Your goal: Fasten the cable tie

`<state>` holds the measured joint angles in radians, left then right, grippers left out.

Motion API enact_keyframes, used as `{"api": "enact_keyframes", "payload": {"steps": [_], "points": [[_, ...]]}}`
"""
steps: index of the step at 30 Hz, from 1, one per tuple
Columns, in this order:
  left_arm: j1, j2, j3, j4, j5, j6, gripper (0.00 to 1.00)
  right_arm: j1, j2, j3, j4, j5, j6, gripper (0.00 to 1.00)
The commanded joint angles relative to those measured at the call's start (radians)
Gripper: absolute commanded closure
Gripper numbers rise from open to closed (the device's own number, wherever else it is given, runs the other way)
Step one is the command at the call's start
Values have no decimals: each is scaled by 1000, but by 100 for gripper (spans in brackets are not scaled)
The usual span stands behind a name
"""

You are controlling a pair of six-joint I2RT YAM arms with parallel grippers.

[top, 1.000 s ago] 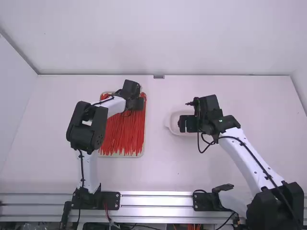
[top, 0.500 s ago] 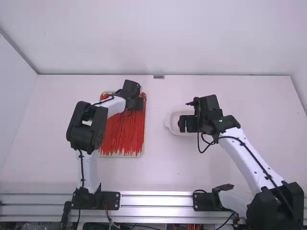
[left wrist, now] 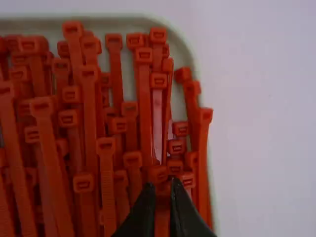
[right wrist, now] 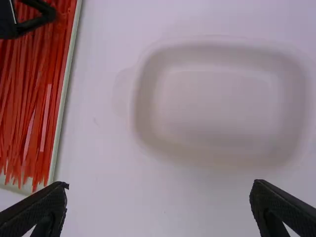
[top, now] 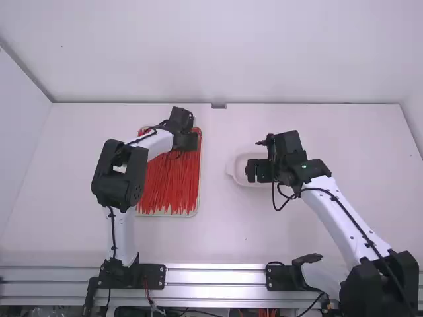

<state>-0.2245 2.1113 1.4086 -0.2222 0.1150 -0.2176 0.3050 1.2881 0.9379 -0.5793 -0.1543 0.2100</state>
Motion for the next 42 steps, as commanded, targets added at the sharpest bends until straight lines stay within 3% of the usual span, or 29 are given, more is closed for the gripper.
{"api": "enact_keyframes", "payload": {"steps": [1, 10, 25, 33, 42], "points": [[2, -13, 63, -34, -60, -2, 98, 3, 6, 32, -1, -2, 3, 1], [26, -170, 158, -114, -114, 5, 98, 3, 6, 32, 8, -3, 3, 1], [133, -645, 140, -216, -90, 54, 98, 3, 6, 32, 124, -8, 3, 1], [134, -868, -16, -208, -109, 56, 98, 3, 6, 32, 251, -158, 3, 2], [126, -1125, -370, 3, -69, 5, 98, 5, 6, 32, 375, -337, 3, 1]]}}
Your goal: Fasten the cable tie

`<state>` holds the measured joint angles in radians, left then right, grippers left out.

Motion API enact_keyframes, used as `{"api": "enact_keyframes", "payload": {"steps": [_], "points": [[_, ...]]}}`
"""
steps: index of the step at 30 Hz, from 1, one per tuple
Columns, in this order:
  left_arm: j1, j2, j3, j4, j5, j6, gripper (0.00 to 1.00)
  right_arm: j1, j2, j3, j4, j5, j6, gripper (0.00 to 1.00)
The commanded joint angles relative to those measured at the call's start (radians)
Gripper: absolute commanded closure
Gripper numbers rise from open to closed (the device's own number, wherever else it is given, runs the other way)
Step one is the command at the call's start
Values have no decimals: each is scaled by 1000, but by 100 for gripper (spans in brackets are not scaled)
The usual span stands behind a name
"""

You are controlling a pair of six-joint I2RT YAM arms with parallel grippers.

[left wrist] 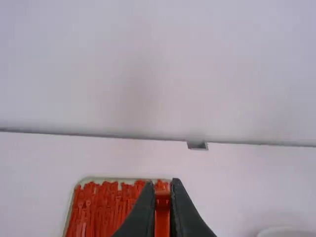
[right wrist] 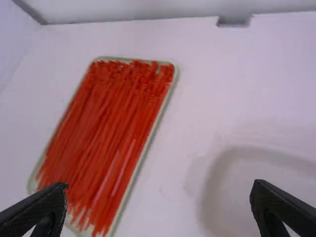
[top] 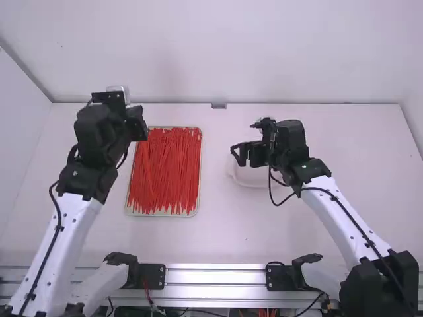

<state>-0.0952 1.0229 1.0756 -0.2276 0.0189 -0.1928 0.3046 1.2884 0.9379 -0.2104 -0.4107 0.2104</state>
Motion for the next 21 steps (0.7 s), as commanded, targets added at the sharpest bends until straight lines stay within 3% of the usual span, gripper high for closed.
{"api": "enact_keyframes", "payload": {"steps": [1, 9, 13, 17, 21], "points": [[-3, -67, -89, 55, 64, -20, 98, 5, 6, 32, 29, -123, 2, 1], [-3, -108, -302, 353, 207, -83, 98, 5, 6, 32, 168, -380, 2, 1], [-3, -61, -330, 486, 283, -150, 98, 10, 6, 32, 224, -452, 3, 1], [-3, 14, -330, 636, 396, -214, 98, 63, 6, 31, 285, -431, 2, 1], [-34, 95, -330, 792, 467, -294, 98, 162, 6, 31, 340, -271, -9, 1]]}}
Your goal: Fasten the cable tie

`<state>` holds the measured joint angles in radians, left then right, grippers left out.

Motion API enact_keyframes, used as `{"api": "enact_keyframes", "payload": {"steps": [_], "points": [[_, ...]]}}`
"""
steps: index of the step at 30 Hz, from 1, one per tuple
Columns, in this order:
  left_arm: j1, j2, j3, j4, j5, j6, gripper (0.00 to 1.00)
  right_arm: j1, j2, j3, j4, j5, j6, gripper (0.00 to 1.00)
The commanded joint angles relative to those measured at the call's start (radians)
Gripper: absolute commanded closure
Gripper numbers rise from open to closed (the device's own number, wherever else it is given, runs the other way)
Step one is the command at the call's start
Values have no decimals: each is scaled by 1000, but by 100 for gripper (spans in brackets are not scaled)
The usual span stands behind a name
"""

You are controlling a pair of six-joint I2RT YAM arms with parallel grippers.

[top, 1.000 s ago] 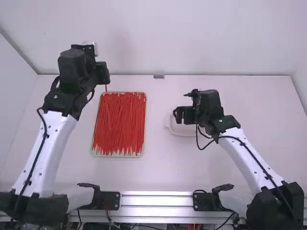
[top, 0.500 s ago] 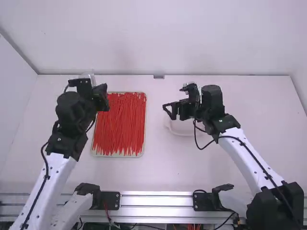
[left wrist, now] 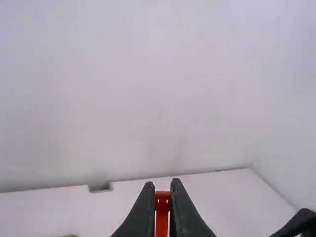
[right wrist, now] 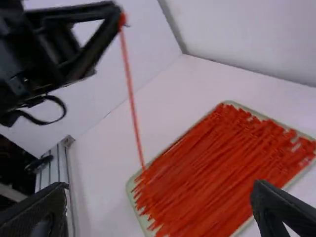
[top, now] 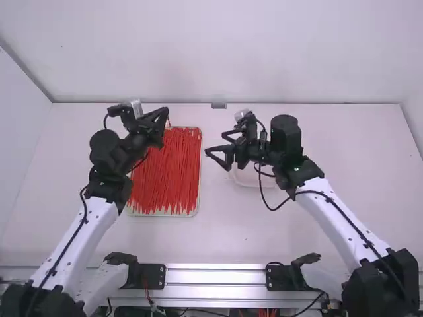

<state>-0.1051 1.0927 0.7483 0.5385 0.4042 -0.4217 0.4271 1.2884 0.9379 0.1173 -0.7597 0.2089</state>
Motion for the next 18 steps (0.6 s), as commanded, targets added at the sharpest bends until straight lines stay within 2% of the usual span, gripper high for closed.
{"api": "enact_keyframes", "payload": {"steps": [1, 9, 11, 18], "points": [[-36, 40, -1, 50, 80, -75, 98, 63, 6, 31, 22, 129, -6, 1], [-128, 76, 0, 133, 58, -87, 98, 181, 6, 31, 91, 415, -3, 2], [-140, 76, 0, 134, 47, -86, 98, 195, 6, 32, 109, 455, -3, 5], [-146, 76, 0, 193, 106, -140, 98, 220, 6, 32, 172, 525, -4, 7]]}}
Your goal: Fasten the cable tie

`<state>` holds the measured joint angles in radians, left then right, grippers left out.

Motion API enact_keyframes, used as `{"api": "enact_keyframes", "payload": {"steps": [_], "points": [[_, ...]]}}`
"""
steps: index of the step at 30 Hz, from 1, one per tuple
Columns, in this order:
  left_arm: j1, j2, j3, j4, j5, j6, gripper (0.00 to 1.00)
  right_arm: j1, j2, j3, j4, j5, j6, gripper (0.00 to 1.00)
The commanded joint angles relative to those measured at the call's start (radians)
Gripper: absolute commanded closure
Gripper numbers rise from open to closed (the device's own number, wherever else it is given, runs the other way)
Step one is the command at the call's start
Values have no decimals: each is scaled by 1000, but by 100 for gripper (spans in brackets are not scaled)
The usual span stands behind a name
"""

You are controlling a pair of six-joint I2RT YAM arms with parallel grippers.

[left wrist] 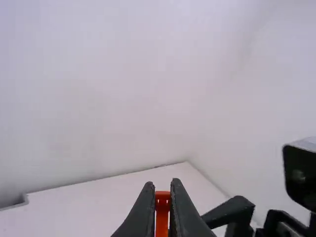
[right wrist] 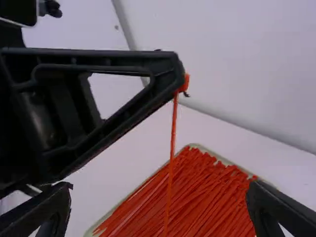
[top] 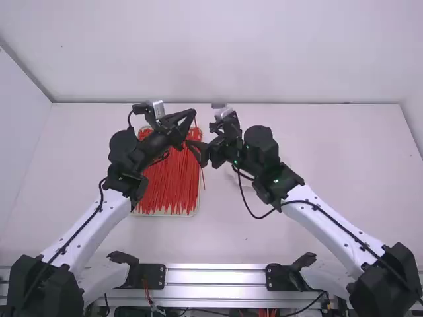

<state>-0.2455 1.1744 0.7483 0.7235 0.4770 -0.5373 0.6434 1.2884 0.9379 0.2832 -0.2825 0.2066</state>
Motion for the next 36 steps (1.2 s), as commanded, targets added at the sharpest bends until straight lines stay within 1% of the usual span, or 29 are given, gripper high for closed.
{"api": "enact_keyframes", "payload": {"steps": [1, 7, 8, 12, 13, 14, 15, 16, 17, 18, 19, 26, 28, 29, 30, 31, 32, 34, 35, 36], "points": [[-9, -5, -1, 22, 43, -24, 98, 5, 6, 32, 14, 49, -2, 9], [-12, -6, -1, 61, 51, -51, 98, -6, 24, 32, 46, 47, 0, 18], [-12, -6, -1, 65, 57, -51, 98, -8, 27, 32, 48, 46, 0, 18], [-15, -6, -1, 90, 57, -83, 98, -17, 58, 32, 77, 44, 33, 26], [-17, -5, -1, 92, 57, -76, 98, -20, 66, 32, 87, 44, 37, 34], [-17, -6, -1, 96, 58, -76, 98, -24, 72, 32, 94, 43, 36, 55], [-16, -5, -1, 95, 57, -76, 98, -24, 78, 32, 101, 40, 36, 54], [-16, -5, -1, 93, 53, -76, 98, -22, 81, 32, 107, 36, 37, 67], [-16, -5, -1, 87, 42, -72, 98, -21, 82, 32, 106, 37, 32, 85], [-16, -5, -1, 82, 34, -72, 98, -21, 82, 32, 106, 37, 32, 97], [-16, -6, -1, 73, 23, -72, 98, -22, 82, 32, 107, 37, 33, 100], [-16, -5, -1, 41, -26, -58, 96, -23, 79, 32, 106, 37, 29, 100], [-16, -5, -1, 44, -26, -55, 91, -23, 79, 32, 107, 37, 28, 100], [-16, -5, -1, 46, -25, -41, 81, -23, 79, 32, 107, 37, 28, 100], [-16, -5, -1, 45, -26, -31, 66, -27, 79, 32, 108, 37, 24, 100], [-16, -5, -1, 46, -26, -31, 60, -31, 79, 32, 108, 37, 24, 100], [-16, -5, 0, 45, -28, -27, 48, -36, 79, 32, 111, 32, 25, 100], [-15, -5, 0, 47, -34, -4, 33, -47, 77, 32, 114, 4, 24, 100], [-16, -5, -1, 48, -48, 8, 17, -56, 76, 32, 115, -21, 24, 100], [-16, -5, 0, 46, -60, 13, 10, -69, 72, 32, 114, -50, 25, 100]]}}
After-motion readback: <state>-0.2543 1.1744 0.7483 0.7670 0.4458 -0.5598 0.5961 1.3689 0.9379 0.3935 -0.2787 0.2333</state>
